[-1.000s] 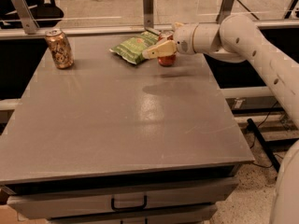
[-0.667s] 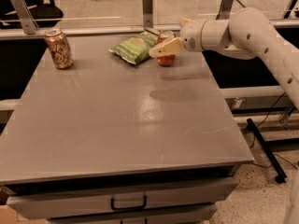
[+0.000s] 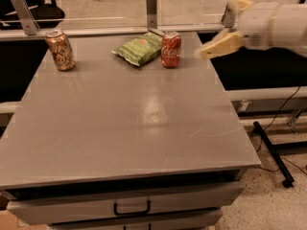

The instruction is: Move coke can near green jalapeno chip bag

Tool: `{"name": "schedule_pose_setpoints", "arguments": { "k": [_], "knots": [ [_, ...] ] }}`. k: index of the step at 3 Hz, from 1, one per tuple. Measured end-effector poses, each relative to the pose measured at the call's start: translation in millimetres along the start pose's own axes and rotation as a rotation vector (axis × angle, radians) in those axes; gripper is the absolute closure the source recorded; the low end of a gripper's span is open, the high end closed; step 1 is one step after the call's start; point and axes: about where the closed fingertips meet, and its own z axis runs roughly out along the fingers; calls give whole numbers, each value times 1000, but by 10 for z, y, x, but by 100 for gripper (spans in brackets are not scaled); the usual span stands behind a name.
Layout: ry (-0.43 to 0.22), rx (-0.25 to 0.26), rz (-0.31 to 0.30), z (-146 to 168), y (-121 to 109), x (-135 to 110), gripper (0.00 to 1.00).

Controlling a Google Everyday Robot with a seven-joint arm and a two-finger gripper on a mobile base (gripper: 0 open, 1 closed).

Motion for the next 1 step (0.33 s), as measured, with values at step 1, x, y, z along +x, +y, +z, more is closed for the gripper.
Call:
{"name": "schedule_pose_setpoints", "arguments": {
  "k": [1],
  "knots": [
    [24,57,-8,-400,-125,103,0]
  ]
}}
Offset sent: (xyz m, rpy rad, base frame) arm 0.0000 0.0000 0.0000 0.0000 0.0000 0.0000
